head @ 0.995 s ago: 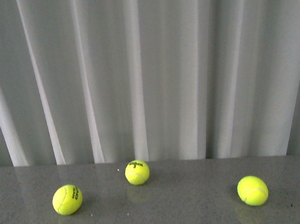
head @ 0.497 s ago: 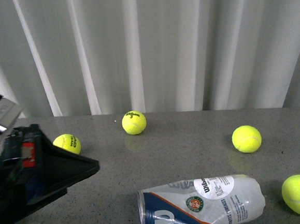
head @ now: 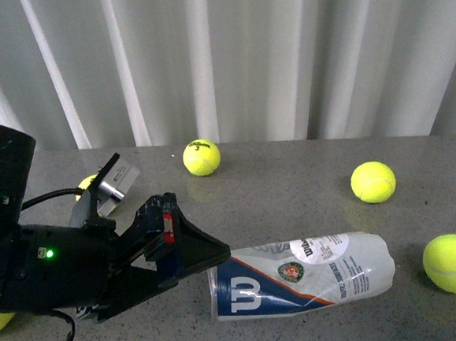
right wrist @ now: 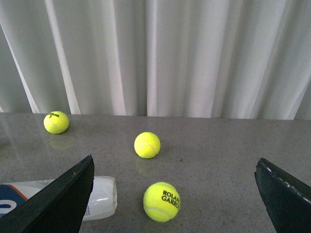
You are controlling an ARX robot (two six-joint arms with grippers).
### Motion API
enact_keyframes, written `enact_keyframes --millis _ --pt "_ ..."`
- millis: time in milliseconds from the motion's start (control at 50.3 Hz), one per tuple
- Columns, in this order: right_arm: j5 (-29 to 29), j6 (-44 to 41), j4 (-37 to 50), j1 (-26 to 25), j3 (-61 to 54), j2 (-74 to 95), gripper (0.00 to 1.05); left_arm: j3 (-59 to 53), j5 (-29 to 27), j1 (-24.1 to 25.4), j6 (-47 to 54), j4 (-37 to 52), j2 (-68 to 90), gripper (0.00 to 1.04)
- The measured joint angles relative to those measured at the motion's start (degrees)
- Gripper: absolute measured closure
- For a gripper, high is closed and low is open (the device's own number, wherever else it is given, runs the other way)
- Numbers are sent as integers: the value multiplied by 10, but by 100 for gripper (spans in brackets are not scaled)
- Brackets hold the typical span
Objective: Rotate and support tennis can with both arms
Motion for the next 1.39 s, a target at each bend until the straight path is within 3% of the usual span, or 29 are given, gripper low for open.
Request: enact_keyframes --millis 597,1134,1393 --pt "0 0 0 0 0 0 7 61 -8 -23 -30 16 72 7" --pt "0 0 0 0 0 0 7 102 -5 -68 -145 89 158 7" --pt "0 0 0 0 0 0 7 120 -5 -69 -208 127 194 50"
